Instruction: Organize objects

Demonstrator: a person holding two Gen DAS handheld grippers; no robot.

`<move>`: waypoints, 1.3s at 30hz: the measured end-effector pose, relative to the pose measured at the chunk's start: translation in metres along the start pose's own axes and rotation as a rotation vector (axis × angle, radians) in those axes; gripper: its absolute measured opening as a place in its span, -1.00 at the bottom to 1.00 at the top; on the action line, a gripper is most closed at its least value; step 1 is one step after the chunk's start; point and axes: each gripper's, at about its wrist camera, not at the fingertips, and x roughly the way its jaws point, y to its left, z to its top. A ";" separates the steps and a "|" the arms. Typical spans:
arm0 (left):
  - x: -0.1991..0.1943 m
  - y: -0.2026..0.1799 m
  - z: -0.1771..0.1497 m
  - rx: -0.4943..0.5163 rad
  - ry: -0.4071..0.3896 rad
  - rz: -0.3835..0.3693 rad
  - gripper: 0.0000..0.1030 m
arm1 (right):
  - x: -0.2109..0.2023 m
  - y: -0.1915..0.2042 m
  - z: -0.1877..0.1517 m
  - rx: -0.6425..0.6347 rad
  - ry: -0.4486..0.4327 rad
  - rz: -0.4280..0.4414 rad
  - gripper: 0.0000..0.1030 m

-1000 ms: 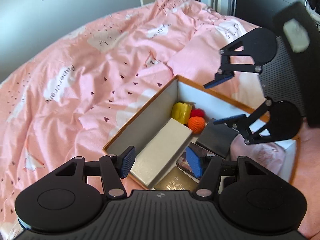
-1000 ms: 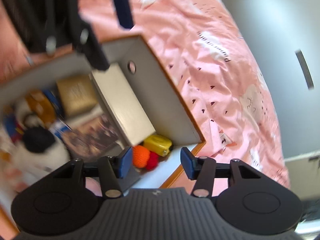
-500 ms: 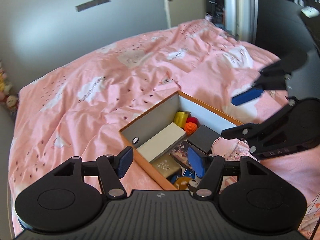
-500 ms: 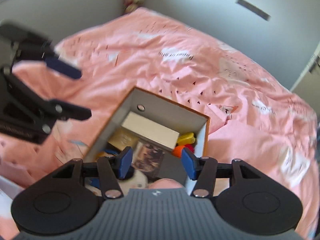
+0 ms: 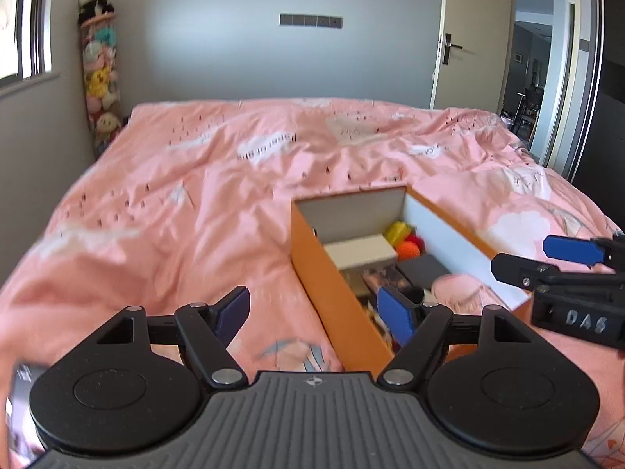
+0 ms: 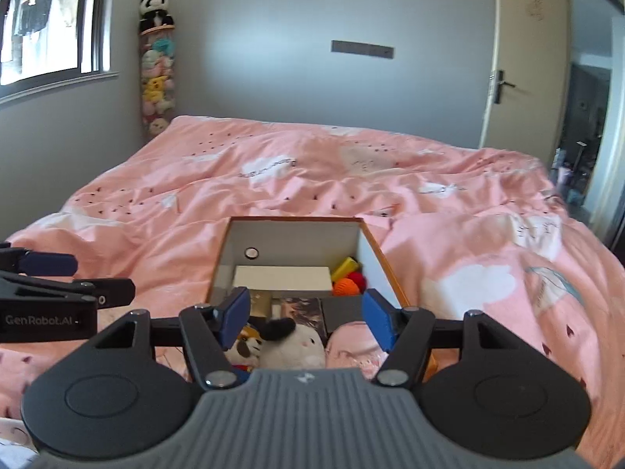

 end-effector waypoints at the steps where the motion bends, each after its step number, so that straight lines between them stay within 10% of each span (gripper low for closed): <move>1: 0.001 0.000 -0.005 -0.006 0.006 0.009 0.70 | -0.003 0.002 -0.008 0.004 -0.012 -0.016 0.29; 10: 0.013 -0.009 -0.029 0.007 -0.025 0.060 0.74 | 0.000 0.017 -0.042 0.016 -0.087 -0.168 0.53; 39: 0.027 -0.006 -0.040 -0.011 0.055 0.018 0.74 | 0.017 0.021 -0.048 0.063 0.014 -0.130 0.54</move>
